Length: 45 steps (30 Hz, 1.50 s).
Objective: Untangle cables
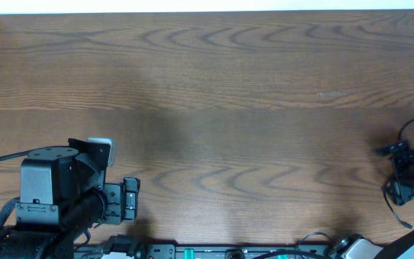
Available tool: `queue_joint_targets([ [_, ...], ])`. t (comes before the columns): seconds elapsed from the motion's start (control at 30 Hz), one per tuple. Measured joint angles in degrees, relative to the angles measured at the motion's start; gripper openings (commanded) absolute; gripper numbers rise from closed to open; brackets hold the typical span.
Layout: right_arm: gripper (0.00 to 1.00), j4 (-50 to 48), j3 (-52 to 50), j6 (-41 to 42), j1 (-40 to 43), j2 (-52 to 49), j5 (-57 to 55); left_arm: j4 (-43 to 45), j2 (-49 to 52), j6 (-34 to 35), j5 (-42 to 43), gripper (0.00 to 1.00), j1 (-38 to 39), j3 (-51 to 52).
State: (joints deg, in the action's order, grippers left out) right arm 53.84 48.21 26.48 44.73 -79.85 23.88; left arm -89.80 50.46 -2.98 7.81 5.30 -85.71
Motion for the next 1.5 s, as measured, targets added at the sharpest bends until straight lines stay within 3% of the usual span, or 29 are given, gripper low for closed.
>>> queue_joint_targets([
  [0.17,0.85,3.32,-1.38,-1.07,0.02,-0.02,-3.72,0.0,0.0,0.0,0.0,0.88,0.0,0.0],
  [0.4,0.81,-1.53,-8.52,2.23,0.02,-0.02,-7.28,-0.15,0.0,0.0,0.02,0.88,0.0,0.0],
  [0.47,0.76,-3.65,-10.56,3.06,0.02,-0.02,-7.74,-0.2,0.0,0.0,0.02,0.88,0.0,0.0],
  [0.53,0.66,-6.34,-12.61,3.87,0.02,-0.02,-8.07,-0.2,0.0,0.0,0.02,0.88,0.0,0.0],
  [0.6,0.45,-8.26,-14.16,4.35,0.02,0.0,-8.31,-0.2,0.0,0.0,0.0,0.88,0.0,0.02],
  [0.63,0.27,-8.96,-14.45,4.7,0.04,0.26,-8.39,-0.2,0.0,0.0,0.02,0.88,0.0,0.02],
  [0.67,0.02,-10.56,-14.84,4.83,0.02,0.42,-8.57,-0.22,0.0,0.0,0.02,0.88,0.0,0.02],
  [1.23,0.01,-15.1,-15.52,13.99,0.02,1.07,-19.47,-0.17,0.0,0.0,0.02,0.88,0.0,0.02],
  [1.5,0.01,-25.29,-15.85,17.46,0.09,0.46,-24.83,-0.24,0.0,0.0,0.02,0.88,0.0,0.02],
])
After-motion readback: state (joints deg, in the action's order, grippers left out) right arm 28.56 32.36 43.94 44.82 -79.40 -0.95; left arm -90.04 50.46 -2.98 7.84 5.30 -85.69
